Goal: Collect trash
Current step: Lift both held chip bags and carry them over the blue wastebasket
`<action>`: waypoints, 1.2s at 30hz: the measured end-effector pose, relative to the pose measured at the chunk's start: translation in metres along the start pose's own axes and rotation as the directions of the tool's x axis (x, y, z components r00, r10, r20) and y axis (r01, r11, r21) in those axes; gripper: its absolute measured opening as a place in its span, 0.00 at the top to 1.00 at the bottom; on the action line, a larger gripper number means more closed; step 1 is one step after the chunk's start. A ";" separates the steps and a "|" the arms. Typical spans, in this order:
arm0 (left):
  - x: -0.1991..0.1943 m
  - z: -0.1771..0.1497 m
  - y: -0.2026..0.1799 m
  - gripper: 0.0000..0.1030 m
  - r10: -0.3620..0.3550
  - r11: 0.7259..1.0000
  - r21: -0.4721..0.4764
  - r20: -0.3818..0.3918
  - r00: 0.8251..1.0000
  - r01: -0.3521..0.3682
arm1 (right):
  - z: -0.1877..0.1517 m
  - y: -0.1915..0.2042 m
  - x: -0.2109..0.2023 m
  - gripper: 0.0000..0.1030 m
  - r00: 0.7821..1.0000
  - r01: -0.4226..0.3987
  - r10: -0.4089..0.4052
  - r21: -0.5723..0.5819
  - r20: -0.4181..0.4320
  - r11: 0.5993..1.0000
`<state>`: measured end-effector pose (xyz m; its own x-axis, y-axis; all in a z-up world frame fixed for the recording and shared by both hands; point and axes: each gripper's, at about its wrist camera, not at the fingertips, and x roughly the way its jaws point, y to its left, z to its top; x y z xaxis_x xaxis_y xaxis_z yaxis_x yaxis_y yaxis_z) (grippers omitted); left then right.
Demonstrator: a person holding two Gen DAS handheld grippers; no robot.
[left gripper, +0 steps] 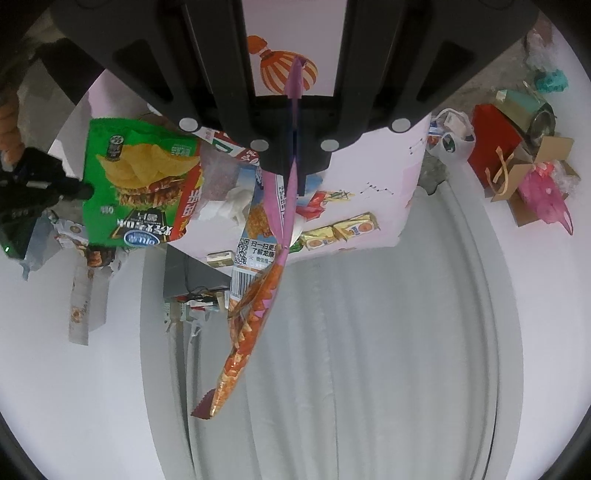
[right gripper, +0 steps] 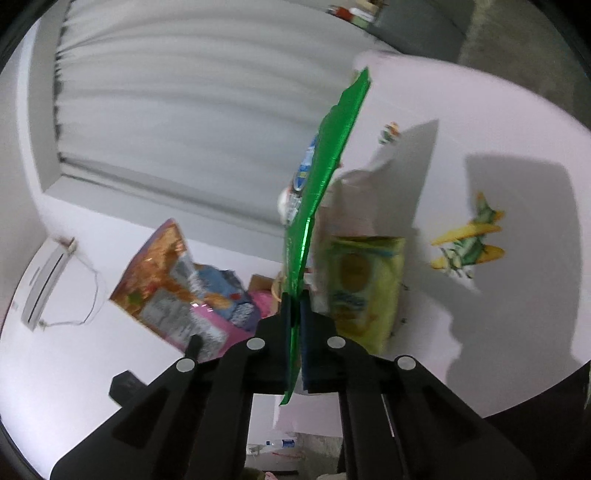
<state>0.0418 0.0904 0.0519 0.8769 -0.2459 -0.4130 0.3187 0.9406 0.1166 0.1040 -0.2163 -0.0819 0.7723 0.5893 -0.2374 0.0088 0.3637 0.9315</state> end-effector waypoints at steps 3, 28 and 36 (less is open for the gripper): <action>-0.001 0.002 -0.002 1.00 -0.008 1.000 0.004 0.004 1.000 0.008 | -0.002 0.014 -0.002 0.97 1.000 -0.026 0.027 -0.053 0.007 0.998; 0.000 0.039 -0.039 1.00 -0.152 0.987 0.051 0.070 0.986 0.149 | -0.010 0.041 -0.074 0.97 0.958 -0.230 0.260 -0.222 0.120 0.948; 0.026 0.085 -0.124 1.00 -0.402 0.908 0.144 0.037 0.915 0.394 | 0.001 0.028 -0.160 0.97 0.913 -0.149 0.231 -0.253 0.336 0.956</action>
<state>0.0557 -0.0527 0.1033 0.6872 -0.6121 -0.3912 0.6862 0.7237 0.0732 -0.0186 -0.3013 -0.0172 0.9206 0.3799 0.0910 -0.2672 0.4424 0.8561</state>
